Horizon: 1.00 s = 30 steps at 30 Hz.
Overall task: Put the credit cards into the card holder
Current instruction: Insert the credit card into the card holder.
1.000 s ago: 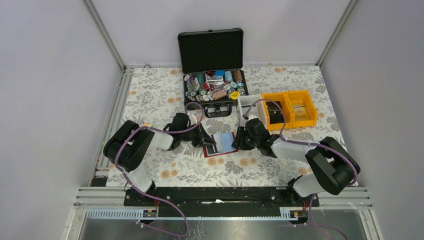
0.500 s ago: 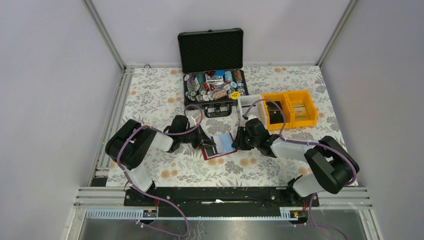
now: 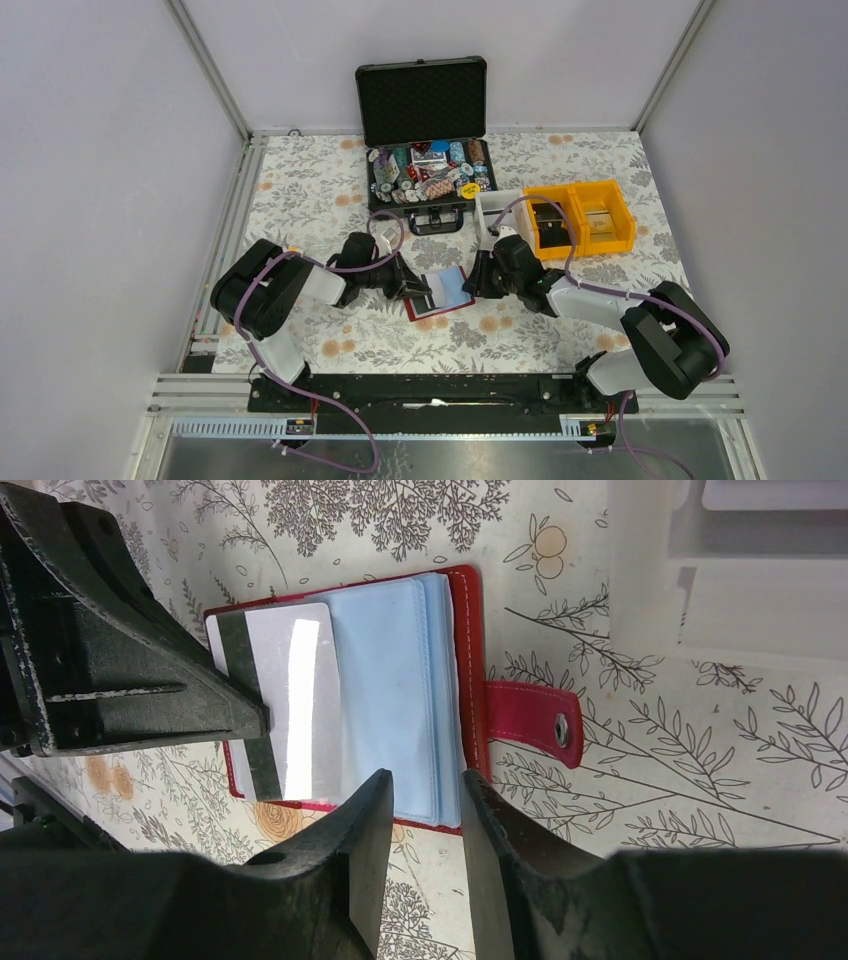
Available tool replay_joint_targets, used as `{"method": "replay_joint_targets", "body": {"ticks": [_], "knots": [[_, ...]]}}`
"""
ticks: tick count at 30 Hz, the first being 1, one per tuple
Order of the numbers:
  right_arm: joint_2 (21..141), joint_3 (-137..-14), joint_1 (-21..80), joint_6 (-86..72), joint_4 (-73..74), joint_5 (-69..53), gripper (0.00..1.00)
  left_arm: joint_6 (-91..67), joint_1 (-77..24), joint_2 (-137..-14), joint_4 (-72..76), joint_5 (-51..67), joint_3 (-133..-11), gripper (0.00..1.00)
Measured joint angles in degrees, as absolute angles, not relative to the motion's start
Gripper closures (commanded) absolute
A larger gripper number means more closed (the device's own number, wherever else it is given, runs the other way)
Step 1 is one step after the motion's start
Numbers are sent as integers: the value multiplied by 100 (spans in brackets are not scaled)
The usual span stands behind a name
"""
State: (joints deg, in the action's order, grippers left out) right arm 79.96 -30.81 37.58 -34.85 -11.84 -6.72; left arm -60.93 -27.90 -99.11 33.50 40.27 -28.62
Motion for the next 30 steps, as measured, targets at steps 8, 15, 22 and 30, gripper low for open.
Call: {"method": "replay_joint_targets", "body": {"ticks": [8, 15, 22, 30], "knots": [[8001, -2995, 3758, -3531, -1160, -716, 63, -6110, -2790, -9911, 3361, 4027, -2847, 100], [8178, -2958, 3758, -3610, -1181, -875, 66, -6108, -2790, -9911, 3354, 4027, -2847, 100], [8281, -2906, 3758, -3743, -1424, -1118, 70, -6104, -2790, -9911, 3339, 4027, -2847, 100], [8458, -2906, 3756, -3955, -1533, -1103, 100, -6099, -2779, -9904, 3306, 4025, -2847, 100]]}}
